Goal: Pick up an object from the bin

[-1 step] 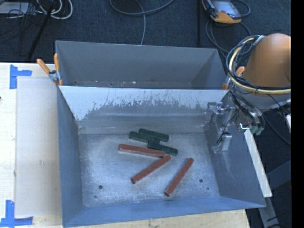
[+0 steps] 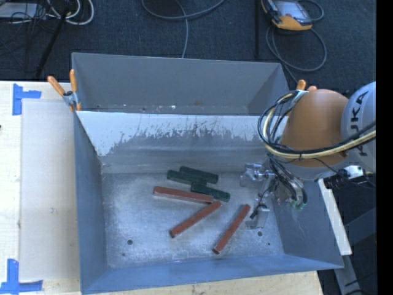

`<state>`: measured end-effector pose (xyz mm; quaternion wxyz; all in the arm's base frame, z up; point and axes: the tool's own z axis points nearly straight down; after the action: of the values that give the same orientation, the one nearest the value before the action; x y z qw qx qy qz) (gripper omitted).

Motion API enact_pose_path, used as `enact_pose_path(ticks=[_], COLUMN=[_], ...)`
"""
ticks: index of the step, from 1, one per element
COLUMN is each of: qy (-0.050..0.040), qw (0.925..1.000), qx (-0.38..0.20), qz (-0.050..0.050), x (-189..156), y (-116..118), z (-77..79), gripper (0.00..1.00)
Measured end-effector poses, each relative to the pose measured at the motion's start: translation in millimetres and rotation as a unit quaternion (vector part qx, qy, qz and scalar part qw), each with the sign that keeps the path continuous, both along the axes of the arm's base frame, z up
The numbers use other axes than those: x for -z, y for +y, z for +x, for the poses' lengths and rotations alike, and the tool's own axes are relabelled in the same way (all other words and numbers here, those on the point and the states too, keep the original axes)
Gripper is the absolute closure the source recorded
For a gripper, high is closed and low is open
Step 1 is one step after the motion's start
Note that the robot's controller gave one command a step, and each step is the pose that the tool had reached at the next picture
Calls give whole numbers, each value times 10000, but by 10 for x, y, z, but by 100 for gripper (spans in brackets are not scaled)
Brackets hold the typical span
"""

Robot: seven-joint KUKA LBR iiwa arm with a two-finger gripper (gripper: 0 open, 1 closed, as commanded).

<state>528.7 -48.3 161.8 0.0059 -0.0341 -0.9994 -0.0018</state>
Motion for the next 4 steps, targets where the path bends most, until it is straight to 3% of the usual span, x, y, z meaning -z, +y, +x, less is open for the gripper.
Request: enact_pose_path(ticks=[1, 2, 3, 4], qy=[-16, -51, -51, -40], qw=[9983, 9959, 9958, 9659], qx=[585, -908, -917, -2590], qz=[-20, -8, -12, 0], x=[939, 925, 925, 928], y=[-381, -65, -66, -1025], z=[-63, -68, -68, -560], gripper=[0, 0, 100, 100])
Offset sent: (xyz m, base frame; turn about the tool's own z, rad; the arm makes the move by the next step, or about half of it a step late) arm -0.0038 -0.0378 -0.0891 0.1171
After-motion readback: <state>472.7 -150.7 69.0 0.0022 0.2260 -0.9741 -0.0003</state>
